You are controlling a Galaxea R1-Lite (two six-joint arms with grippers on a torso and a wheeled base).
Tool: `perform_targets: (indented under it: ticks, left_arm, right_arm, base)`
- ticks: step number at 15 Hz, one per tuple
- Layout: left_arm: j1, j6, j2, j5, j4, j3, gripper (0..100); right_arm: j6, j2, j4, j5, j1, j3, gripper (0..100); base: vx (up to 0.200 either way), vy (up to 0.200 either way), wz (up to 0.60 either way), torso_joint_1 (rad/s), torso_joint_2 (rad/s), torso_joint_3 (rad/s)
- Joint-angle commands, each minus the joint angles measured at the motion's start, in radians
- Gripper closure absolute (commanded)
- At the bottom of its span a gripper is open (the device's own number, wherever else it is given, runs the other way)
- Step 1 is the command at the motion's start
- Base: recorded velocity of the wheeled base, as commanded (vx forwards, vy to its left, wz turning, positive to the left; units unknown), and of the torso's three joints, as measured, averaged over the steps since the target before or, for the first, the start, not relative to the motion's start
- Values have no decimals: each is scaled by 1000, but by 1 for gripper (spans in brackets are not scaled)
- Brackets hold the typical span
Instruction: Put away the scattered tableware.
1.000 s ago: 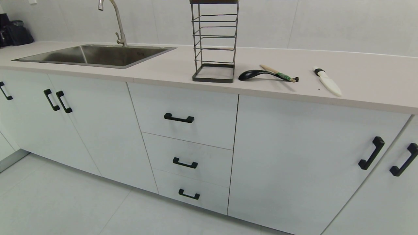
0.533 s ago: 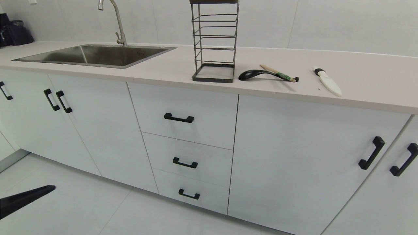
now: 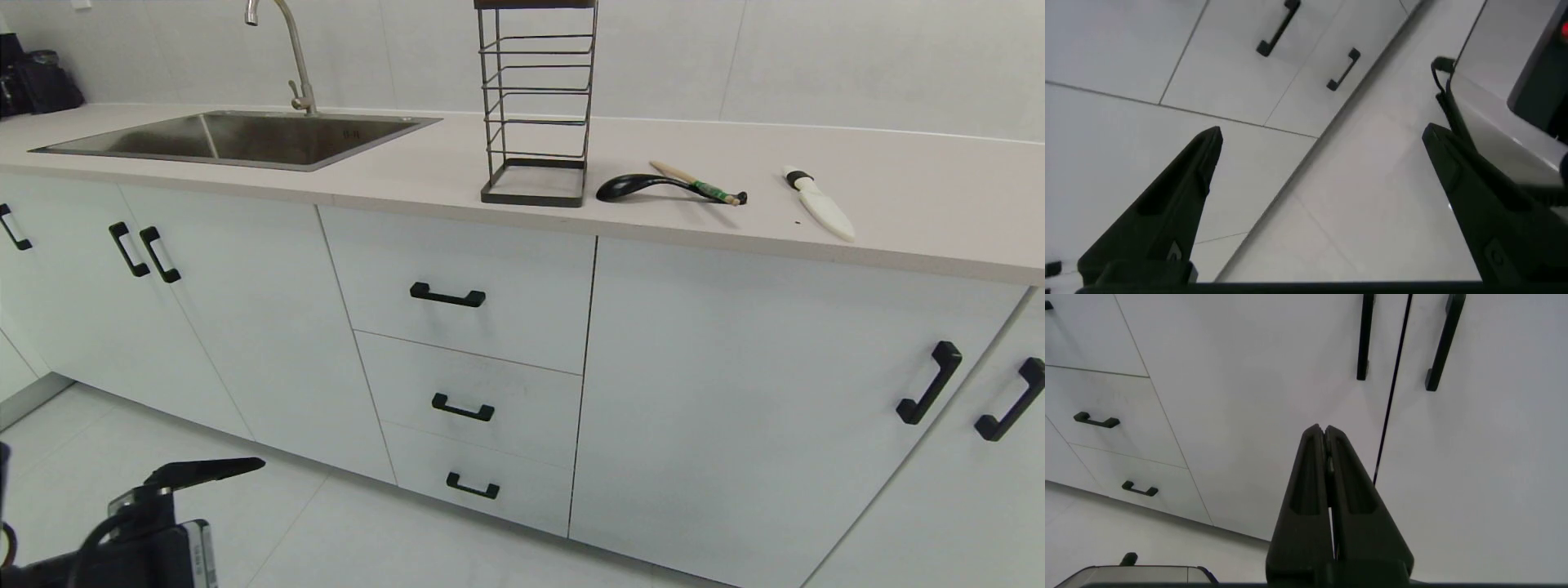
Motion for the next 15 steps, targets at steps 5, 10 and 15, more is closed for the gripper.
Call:
perform_targets:
  ticks: [5,10,15]
  left_arm:
    - [-63,61,317,140,-118,-42,0]
    - [-153,64,603,154,-371,-46,0]
    - [-167,226,832,112,-506,-128,0]
  right_arm:
    - [0,1,0,0,0,0,100]
    - [2,1,0,0,0,0,100]
    - [0,1,0,0,0,0,100]
  base:
    - [0,0,0,0,0,0]
    - [0,0,0,0,0,0]
    - [0,0,0,0,0,0]
